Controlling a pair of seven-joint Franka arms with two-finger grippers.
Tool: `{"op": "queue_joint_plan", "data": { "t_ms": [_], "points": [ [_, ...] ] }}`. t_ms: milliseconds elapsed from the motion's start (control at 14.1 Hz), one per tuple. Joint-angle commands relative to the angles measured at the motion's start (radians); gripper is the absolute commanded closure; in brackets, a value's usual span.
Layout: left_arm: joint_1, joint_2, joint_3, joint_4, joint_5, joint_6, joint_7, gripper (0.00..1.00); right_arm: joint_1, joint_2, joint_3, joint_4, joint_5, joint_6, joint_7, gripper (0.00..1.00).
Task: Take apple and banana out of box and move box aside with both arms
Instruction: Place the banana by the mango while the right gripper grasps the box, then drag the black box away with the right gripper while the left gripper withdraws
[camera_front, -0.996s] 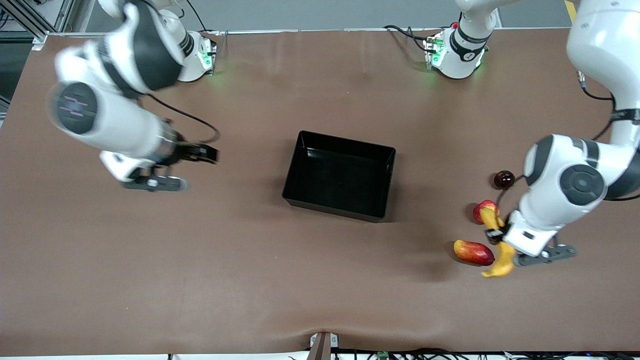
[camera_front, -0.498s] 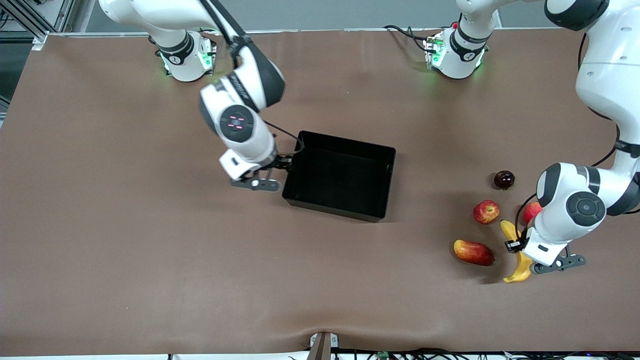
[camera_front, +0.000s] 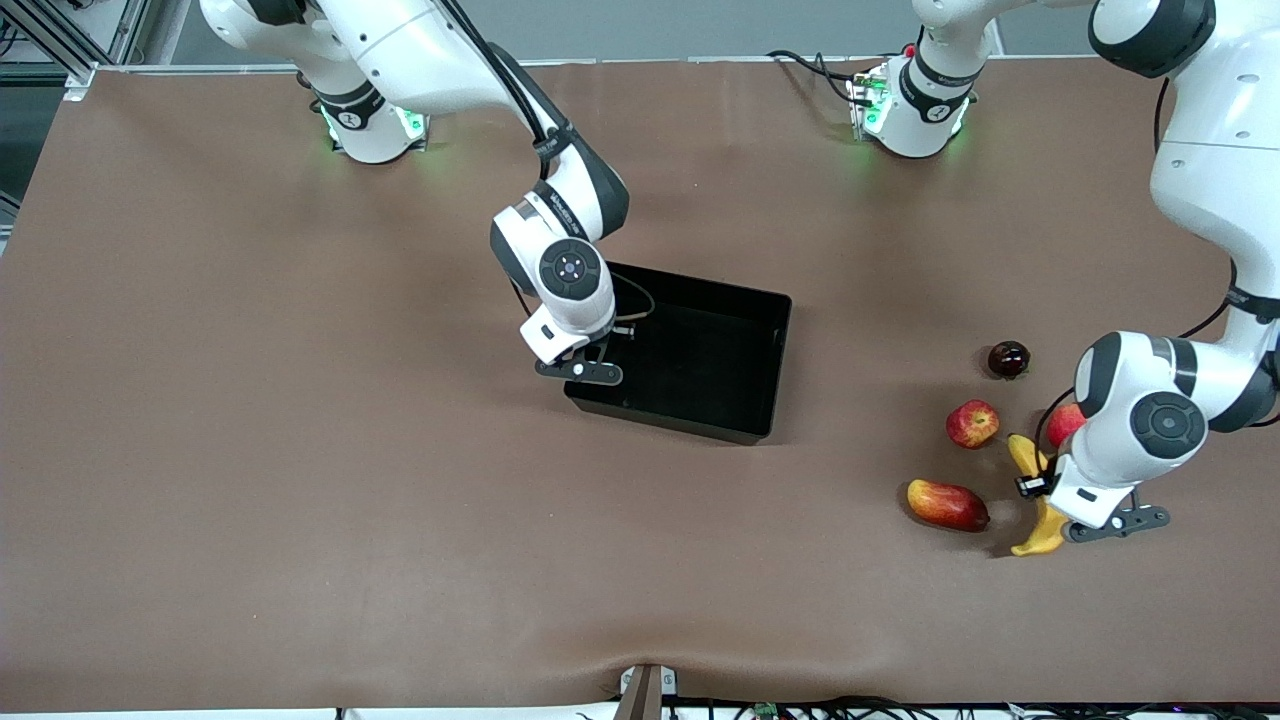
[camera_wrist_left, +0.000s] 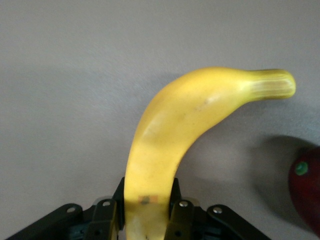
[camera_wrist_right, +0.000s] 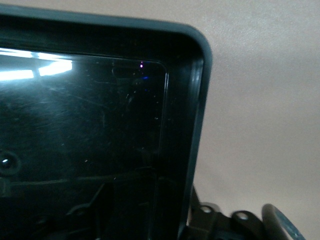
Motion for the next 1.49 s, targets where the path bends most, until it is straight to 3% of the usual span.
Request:
{"op": "queue_joint_plan", "data": {
  "t_ms": [0, 71, 142, 285, 498, 783, 1067, 1281, 1423],
  "points": [
    [-0.009, 0.018, 0.003, 0.01, 0.029, 0.002, 0.001, 0.58, 0.002, -0.018, -0.013, 0.008, -0.013, -0.015, 0.014, 1.0],
    [-0.009, 0.018, 0.003, 0.01, 0.029, 0.002, 0.006, 0.2, 0.0, -0.021, -0.013, 0.008, -0.014, -0.017, 0.013, 1.0],
    [0.0, 0.012, 0.003, 0.009, 0.03, 0.002, 0.013, 0.0, 0.0, -0.027, -0.014, 0.008, -0.02, -0.018, 0.013, 1.0],
    [0.006, -0.016, -0.003, 0.01, 0.024, 0.002, 0.071, 0.0, -0.009, -0.058, -0.023, 0.011, -0.031, -0.052, 0.01, 1.0],
    [0.011, -0.098, -0.031, 0.01, 0.009, -0.007, 0.105, 0.0, -0.03, -0.145, -0.091, 0.014, -0.045, -0.17, -0.07, 1.0],
    [0.012, -0.252, -0.093, -0.002, -0.011, -0.108, 0.105, 0.0, -0.177, -0.257, -0.1, 0.011, -0.045, -0.3, -0.171, 1.0],
    [0.023, -0.443, -0.141, -0.005, -0.199, -0.344, 0.11, 0.0, -0.398, -0.316, -0.102, -0.007, -0.045, -0.395, -0.394, 1.0],
    [0.024, -0.578, -0.161, 0.0, -0.363, -0.479, 0.147, 0.0, -0.59, -0.33, -0.102, -0.055, -0.045, -0.379, -0.626, 1.0],
    [0.024, -0.652, -0.163, 0.0, -0.39, -0.538, 0.185, 0.0, -0.713, -0.317, -0.1, -0.062, -0.045, -0.347, -0.769, 1.0]
  ]
}}
